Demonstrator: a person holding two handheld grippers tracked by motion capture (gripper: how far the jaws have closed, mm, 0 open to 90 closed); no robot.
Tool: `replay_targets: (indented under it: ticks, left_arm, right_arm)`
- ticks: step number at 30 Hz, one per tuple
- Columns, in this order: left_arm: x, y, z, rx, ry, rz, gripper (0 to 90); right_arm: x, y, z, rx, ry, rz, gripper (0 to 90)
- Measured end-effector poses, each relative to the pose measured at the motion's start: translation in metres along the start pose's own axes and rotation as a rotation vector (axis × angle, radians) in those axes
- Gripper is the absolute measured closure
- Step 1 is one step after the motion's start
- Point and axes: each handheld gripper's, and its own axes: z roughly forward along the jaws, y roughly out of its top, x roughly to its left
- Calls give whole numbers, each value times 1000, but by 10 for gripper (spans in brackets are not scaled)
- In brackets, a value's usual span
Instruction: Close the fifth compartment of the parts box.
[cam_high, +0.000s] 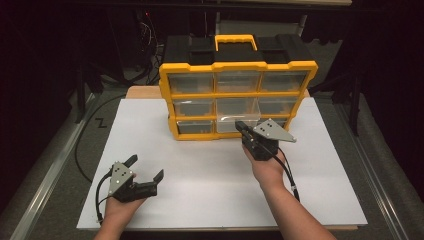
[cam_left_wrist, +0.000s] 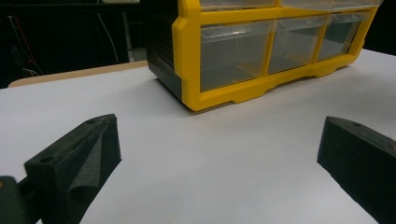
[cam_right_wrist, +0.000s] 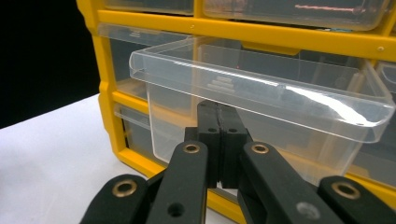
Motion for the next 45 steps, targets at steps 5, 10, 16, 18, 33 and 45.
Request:
replay_targets:
  ticks: [5,10,16,18,33,45]
  left_arm:
    - [0,0,1,6,-2,2,1]
    - [0,-1,2,7,-2,1,1]
    - [0,-1,2,8,-2,2,1]
    - [0,-1,2,7,-2,-1,2]
    - [0,-1,2,6,-6,0,2]
    - [0,-1,2,6,-6,0,1]
  right_arm:
    - [-3,3,5,8,-12,-1,900]
    - [-3,4,8,15,-18,2,900]
    - [-7,7,15,22,-34,-2,900]
    - [-8,7,16,26,-36,-2,900]
    - [-21,12,40,48,-88,15,900]
    - [-22,19,50,50,-99,-3,900]
